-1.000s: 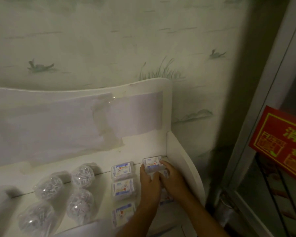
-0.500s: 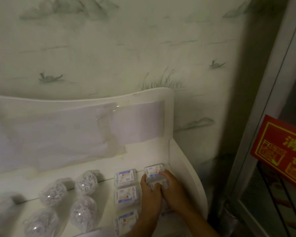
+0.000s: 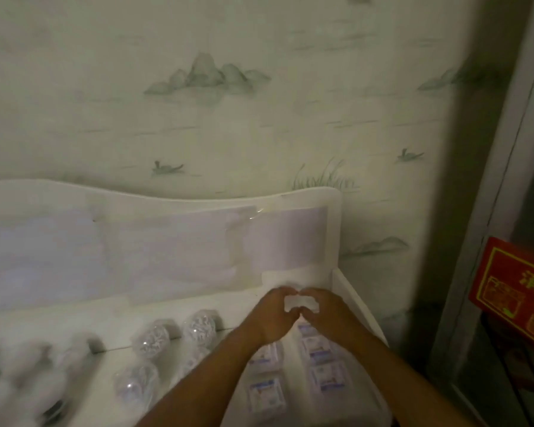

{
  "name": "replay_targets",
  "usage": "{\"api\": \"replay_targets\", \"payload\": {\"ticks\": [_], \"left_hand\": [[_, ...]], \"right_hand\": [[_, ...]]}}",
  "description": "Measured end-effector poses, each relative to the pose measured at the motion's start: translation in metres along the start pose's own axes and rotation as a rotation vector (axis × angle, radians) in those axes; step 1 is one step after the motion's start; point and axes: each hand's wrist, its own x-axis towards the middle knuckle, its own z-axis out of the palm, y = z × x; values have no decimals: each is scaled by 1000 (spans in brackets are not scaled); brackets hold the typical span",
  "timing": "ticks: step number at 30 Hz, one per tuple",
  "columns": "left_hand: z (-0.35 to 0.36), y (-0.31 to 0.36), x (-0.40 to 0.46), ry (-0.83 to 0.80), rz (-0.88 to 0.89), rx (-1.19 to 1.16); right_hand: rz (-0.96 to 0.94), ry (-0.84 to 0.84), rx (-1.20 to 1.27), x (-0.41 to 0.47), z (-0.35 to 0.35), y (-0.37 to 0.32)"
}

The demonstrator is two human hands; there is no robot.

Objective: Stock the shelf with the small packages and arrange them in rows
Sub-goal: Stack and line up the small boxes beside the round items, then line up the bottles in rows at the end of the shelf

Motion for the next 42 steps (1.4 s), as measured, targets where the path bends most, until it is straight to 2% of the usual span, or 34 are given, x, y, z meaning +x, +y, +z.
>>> {"api": "replay_targets", "payload": {"ticks": [3, 7, 13, 19, 26, 29, 31, 33, 38, 40, 42], "left_hand": [[-57, -8, -4, 3, 87, 311], [-133, -44, -27, 27, 29, 594], [-213, -122, -107, -3, -250, 737], [-259, -183, -176, 50, -329, 710], [-286, -267, -237, 93, -372, 473], [-287, -301, -257, 199, -358, 370], [-289, -315, -266, 300, -353, 150], [-288, -329, -270, 384, -372, -118], [-265, -339, -278, 498, -449, -493], [-257, -343, -282, 551, -446, -544], [-252, -348, -284, 531, -425, -556]], "right_hand": [[-131, -42, -132, 22, -20, -37], [-270, -59, -154, 41, -22, -100], [-383, -221, -128, 44, 45, -175], [-407, -274, -127, 29, 108, -234], [-354, -277, -61, 10, 186, -307], [-355, -291, -83, 1, 230, -342], [-338, -270, -67, -4, 266, -360], [-287, -205, 59, -14, 300, -377], [23, -152, 479, -45, 372, -399], [76, -100, 523, -53, 396, -402], [80, -43, 525, -56, 410, -410]]}}
